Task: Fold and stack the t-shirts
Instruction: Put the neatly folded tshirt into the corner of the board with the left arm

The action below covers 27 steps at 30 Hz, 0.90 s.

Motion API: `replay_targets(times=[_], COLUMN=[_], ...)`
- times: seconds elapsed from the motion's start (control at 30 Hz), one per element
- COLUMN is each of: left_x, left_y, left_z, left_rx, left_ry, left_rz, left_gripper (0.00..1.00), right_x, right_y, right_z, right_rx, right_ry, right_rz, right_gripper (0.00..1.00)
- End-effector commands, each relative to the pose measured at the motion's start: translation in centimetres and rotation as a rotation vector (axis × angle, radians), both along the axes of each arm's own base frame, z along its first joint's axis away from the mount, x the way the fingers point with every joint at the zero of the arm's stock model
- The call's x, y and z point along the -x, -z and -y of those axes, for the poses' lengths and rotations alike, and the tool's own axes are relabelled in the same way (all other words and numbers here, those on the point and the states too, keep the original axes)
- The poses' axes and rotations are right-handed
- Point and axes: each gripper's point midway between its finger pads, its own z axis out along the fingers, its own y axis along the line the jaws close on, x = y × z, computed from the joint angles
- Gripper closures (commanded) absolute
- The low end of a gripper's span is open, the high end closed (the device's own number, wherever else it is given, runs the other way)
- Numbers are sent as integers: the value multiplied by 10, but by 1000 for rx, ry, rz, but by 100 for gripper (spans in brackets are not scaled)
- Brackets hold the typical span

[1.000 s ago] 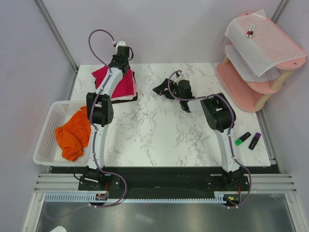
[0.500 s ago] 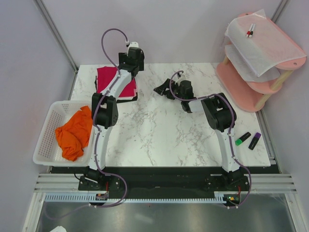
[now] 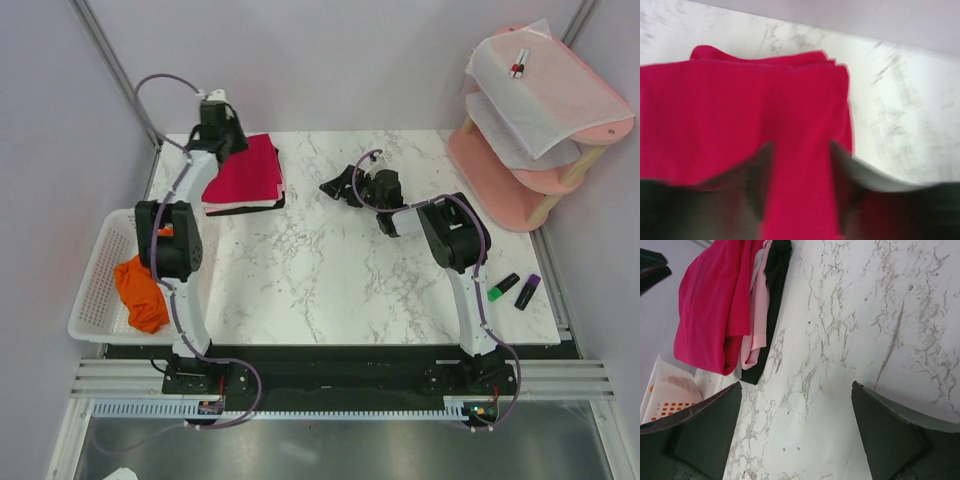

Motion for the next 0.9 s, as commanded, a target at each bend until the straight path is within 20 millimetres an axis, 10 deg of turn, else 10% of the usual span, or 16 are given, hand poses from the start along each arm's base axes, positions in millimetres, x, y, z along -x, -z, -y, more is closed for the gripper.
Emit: replay_targets(times=[0.0,0.37,0.67,0.87], left_x=[-1,17,19,17], left_y=[-44,-1,33,-11], left_z=[-6,36,27,22], left_rx=[595,1320,1320,1086], left_ry=[238,586,483,464], left_rz=[121,23,8,66], left_gripper=[92,98,98,98], right_x=[18,22,21,23], right_y=[38,47,46,47], right_z=[8,9,9,9], right_rx=[50,47,41,36], right_ry=[-14,-16,-19,-19], right_rz=[-113,-131,-132,-135], right_gripper=[2,2,2,2])
